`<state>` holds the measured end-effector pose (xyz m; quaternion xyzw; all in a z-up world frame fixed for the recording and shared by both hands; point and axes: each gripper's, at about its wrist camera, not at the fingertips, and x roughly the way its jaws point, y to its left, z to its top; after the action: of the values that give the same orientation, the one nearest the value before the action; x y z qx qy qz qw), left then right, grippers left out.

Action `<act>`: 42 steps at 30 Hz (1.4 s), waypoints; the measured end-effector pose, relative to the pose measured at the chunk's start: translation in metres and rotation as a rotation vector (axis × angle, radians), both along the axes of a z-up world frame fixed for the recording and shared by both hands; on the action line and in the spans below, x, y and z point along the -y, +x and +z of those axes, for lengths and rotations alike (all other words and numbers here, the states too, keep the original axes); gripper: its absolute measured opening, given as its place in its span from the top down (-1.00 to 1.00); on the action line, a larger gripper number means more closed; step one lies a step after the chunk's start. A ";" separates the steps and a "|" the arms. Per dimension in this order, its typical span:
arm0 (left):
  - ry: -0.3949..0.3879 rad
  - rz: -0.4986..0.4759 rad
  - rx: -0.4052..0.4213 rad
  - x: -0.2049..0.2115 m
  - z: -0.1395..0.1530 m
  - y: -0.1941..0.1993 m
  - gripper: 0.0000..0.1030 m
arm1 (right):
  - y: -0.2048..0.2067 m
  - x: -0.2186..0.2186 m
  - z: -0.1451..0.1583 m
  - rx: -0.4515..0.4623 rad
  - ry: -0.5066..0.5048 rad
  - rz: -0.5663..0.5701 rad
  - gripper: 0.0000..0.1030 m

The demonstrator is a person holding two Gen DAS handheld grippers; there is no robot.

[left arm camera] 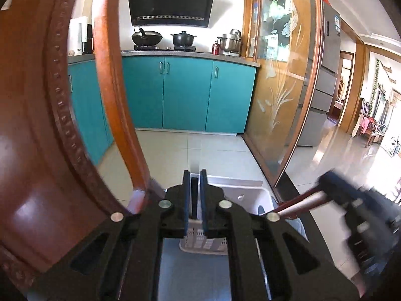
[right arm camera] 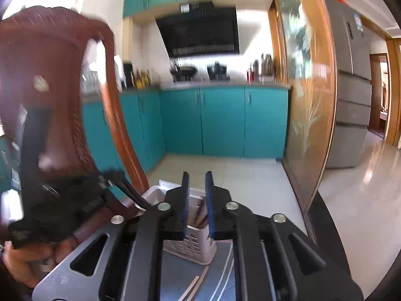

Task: Organize utensils
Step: 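Hold both chopsticks over the white holder and open both tools to drop them in, then move both open tools back down to the pale wooden chopsticks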

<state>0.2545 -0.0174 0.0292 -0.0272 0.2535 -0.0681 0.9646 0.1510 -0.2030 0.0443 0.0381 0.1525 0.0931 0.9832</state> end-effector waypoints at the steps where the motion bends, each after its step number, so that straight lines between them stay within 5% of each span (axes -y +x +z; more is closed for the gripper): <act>1: 0.000 0.003 0.005 -0.002 -0.001 -0.008 0.74 | -0.015 0.003 0.002 0.027 0.016 0.010 0.48; 4: -0.006 0.010 0.024 -0.006 -0.006 -0.039 0.56 | -0.057 0.013 -0.008 0.052 0.070 0.088 0.47; 6: -0.015 0.008 0.010 -0.010 -0.019 -0.064 0.46 | -0.070 0.016 -0.033 -0.009 0.095 0.134 0.47; 12: 0.024 -0.016 -0.125 -0.007 -0.094 -0.129 0.46 | -0.023 -0.002 -0.159 -0.532 -0.009 0.074 0.47; 18: 0.063 -0.086 -0.281 0.004 -0.145 -0.161 0.46 | 0.010 -0.032 -0.213 -0.746 -0.115 0.038 0.46; 22: 0.035 -0.083 -0.300 -0.001 -0.147 -0.163 0.46 | 0.017 -0.053 -0.212 -0.716 -0.191 0.033 0.44; 24: 0.042 -0.082 -0.299 -0.001 -0.147 -0.161 0.46 | 0.018 -0.058 -0.212 -0.718 -0.200 0.043 0.57; 26: 0.040 -0.086 -0.307 0.003 -0.146 -0.158 0.46 | 0.021 -0.063 -0.211 -0.722 -0.206 0.075 0.93; 28: 0.037 -0.090 -0.320 0.003 -0.151 -0.160 0.45 | 0.019 -0.067 -0.211 -0.731 -0.214 0.098 0.99; 38: 0.034 -0.098 -0.362 0.004 -0.168 -0.163 0.39 | -0.002 -0.039 -0.211 -0.768 -0.304 0.131 0.99; 42: 0.031 -0.101 -0.387 0.004 -0.174 -0.159 0.39 | 0.000 -0.021 -0.207 -0.776 -0.243 0.111 0.96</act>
<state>0.0951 -0.0216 -0.1447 -0.0120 0.4362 -0.1059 0.8935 0.1506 -0.1820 -0.1628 -0.0545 0.5236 0.1061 0.8436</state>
